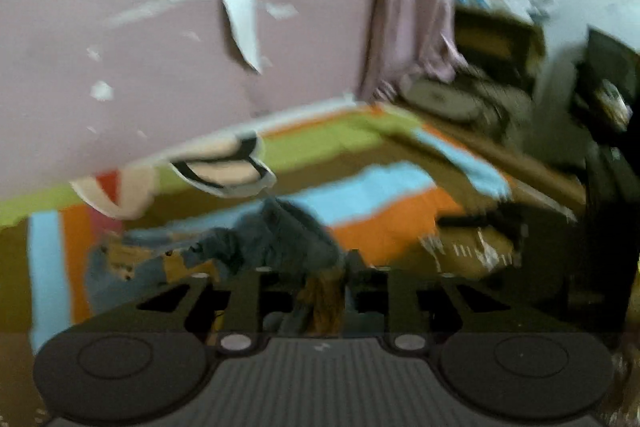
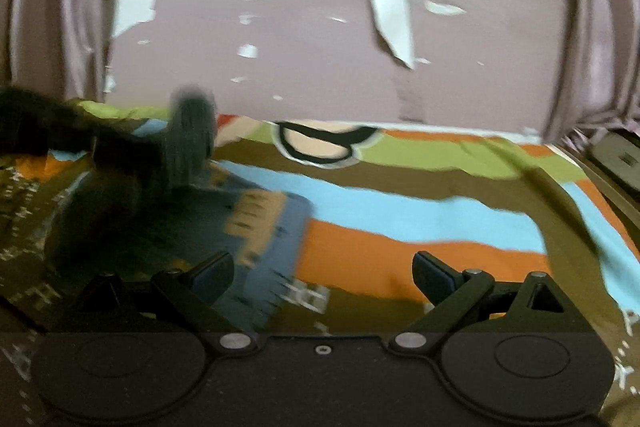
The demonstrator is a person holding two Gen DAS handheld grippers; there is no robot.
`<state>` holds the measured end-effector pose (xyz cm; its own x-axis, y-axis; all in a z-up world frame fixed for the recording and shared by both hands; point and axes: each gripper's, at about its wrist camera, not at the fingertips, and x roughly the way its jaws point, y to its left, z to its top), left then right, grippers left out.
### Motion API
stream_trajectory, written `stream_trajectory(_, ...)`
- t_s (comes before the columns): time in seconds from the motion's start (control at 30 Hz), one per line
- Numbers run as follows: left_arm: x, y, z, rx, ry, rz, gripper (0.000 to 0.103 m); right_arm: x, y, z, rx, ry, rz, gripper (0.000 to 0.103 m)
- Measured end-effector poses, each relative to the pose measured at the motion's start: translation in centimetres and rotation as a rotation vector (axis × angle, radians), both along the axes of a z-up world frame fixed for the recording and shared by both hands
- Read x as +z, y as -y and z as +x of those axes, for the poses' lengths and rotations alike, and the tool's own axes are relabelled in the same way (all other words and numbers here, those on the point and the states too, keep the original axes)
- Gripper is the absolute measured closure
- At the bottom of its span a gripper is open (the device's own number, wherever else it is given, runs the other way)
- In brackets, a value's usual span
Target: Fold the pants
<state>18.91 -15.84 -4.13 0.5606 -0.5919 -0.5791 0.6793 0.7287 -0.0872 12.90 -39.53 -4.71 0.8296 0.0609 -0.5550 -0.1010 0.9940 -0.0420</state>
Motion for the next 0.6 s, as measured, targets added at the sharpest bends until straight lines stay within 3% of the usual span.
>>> stream_trajectory(0.1, -1.4, -0.1, -1.4, -0.015, -0.008, 0.018, 0.036, -0.5, 1.3, 0.1, -0.019, -0.015, 0.0, 0.007)
stream_trajectory(0.2, -2.8, -0.6, -2.0, -0.014, -0.013, 0.077, 0.035, -0.2, 1.7, 0.8, -0.005, -0.009, 0.041, 0.007)
stream_trajectory(0.33, -4.1, -1.3, -2.3, -0.049, -0.006, 0.167, 0.037, 1.0, 1.3, 3.1, 0.095, -0.01, 0.198, 0.01)
stream_trajectory(0.53, -4.7, -0.6, -2.9, -0.079, 0.035, 0.235, 0.052, 0.9, -1.1, 6.9, 0.24, -0.095, 0.289, 0.034)
stream_trajectory(0.6, -4.7, -0.5, -3.0, -0.094, 0.041, 0.245, 0.073, 0.3, -1.4, 7.6, 0.242, -0.134, 0.31, 0.048)
